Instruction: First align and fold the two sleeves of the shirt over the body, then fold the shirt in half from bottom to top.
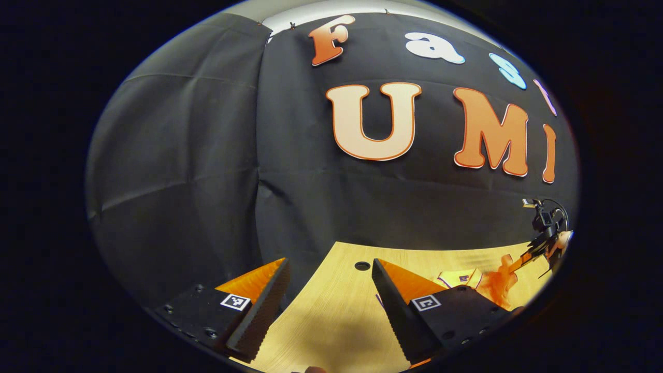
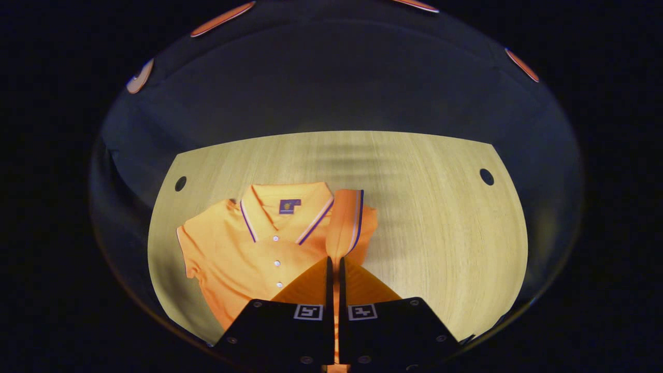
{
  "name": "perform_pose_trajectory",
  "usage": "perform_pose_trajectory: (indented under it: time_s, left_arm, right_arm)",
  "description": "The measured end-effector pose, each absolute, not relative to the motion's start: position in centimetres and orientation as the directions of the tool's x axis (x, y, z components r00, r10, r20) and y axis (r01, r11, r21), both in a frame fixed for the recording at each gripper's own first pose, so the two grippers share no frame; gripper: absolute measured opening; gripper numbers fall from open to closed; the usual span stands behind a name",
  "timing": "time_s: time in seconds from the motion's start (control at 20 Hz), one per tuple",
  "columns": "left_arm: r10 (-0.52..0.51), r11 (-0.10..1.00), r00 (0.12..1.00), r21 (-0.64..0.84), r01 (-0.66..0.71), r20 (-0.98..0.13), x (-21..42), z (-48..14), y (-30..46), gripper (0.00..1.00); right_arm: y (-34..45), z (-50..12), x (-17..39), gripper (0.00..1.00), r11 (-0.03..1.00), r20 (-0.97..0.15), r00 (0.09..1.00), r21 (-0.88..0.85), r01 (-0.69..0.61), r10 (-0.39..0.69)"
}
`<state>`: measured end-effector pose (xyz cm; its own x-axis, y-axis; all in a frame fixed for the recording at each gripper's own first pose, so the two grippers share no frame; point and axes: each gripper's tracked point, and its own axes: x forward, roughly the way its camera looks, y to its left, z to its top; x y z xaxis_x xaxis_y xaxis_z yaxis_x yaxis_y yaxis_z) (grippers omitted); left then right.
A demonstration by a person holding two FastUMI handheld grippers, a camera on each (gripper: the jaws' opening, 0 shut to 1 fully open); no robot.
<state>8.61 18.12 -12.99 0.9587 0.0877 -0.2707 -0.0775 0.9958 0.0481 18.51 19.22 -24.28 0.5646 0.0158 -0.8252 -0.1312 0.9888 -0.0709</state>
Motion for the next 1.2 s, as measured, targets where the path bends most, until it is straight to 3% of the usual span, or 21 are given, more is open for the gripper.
perform_pose_trajectory:
  time_s: [0.4, 0.55, 0.6, 0.7, 0.75, 0.8, 0.85, 1.2]
  left_arm:
    - [0.099, 0.995, 0.952, 0.057, -0.087, -0.291, 8.0, -14.2, 20.4, 0.97]
    - [0.098, 0.995, 0.95, 0.062, -0.083, -0.296, 8.0, -14.3, 20.7, 0.97]
    - [0.097, 0.995, 0.95, 0.063, -0.082, -0.298, 8.0, -14.6, 20.7, 0.97]
    - [0.09, 0.995, 0.948, 0.058, -0.076, -0.306, 8.1, -14.7, 20.6, 0.97]
    - [0.085, 0.996, 0.947, 0.053, -0.072, -0.309, 8.0, -14.8, 20.4, 0.97]
    - [0.079, 0.997, 0.947, 0.049, -0.067, -0.312, 8.1, -14.9, 20.2, 0.97]
    - [0.072, 0.997, 0.946, 0.046, -0.061, -0.316, 8.2, -15.0, 19.9, 0.97]
    - [0.004, 0.999, 0.94, 0.048, 0.013, -0.341, 9.4, -15.3, 16.2, 0.97]
  right_arm:
    - [25.8, -28.2, 17.4, 0.05, 0.961, -0.848, 0.525, -0.076, -0.264, 0.077]
    - [28.0, -29.3, 16.7, 0.16, 0.954, -0.861, 0.492, -0.024, -0.298, 0.132]
    - [28.4, -29.4, 16.4, 0.2, 0.951, -0.862, 0.486, -0.016, -0.308, 0.143]
    - [28.7, -29.2, 16.4, 0.55, 0.947, -0.854, 0.498, -0.019, -0.321, 0.152]
    - [28.9, -29.2, 16.5, 0.6, 0.948, -0.847, 0.507, -0.01, -0.318, 0.161]
    - [29.2, -28.8, 16.6, 0.91, 0.951, -0.836, 0.519, 0.01, -0.31, 0.178]
    - [29.3, -28.3, 16.7, 1.0, 0.953, -0.821, 0.537, 0.029, -0.301, 0.194]
    - [26.8, -22.1, 17.9, 1.0, 0.967, -0.685, 0.703, 0.009, -0.256, 0.192]
